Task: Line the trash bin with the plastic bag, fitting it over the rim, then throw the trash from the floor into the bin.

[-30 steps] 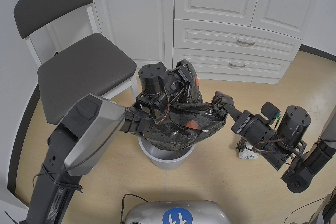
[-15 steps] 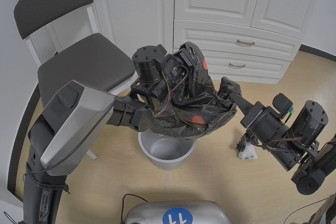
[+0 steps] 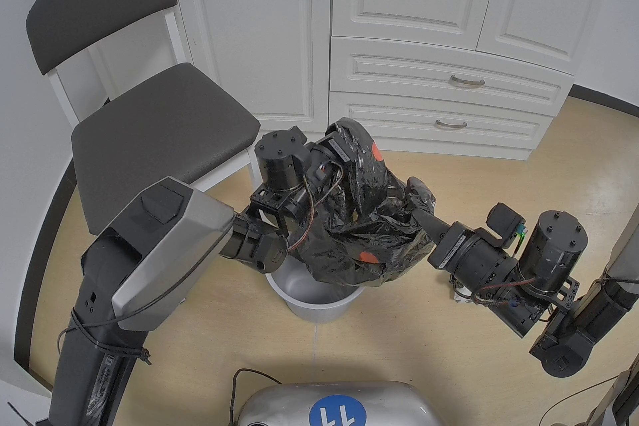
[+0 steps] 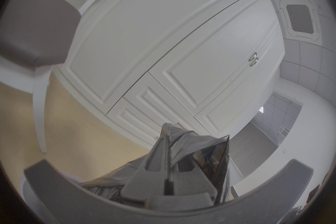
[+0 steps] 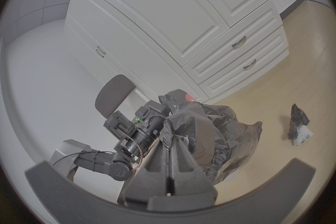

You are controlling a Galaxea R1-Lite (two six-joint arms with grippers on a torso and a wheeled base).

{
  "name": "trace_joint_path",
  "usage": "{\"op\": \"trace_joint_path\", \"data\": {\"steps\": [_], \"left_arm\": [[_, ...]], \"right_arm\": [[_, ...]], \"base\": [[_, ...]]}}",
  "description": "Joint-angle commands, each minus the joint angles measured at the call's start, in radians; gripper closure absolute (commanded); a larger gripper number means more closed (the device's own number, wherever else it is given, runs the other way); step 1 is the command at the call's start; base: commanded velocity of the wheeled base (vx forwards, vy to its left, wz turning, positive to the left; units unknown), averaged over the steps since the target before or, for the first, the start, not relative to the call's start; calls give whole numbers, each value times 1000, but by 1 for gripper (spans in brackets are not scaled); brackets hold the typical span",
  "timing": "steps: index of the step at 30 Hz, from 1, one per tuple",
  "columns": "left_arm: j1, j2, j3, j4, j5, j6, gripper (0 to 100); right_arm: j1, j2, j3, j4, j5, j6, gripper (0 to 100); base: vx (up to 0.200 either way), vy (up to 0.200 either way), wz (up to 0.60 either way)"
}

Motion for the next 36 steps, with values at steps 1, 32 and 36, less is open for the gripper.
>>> {"op": "trace_joint_path", "data": {"steps": [1,32,36], "left_arm": [[15,-29,134,-90,11,-14,100],[216,-549,1043,-469,1,-16,100],[219,-572,1046,-469,1,-16,100]], "right_arm": [[21,-9,-5,-18,-2,1,100],[305,329,-318,-18,-25,9,100],[305,366,-354,-18,-24,9,100]], "base": [[0,0,0],[0,0,0],[0,0,0]]}}
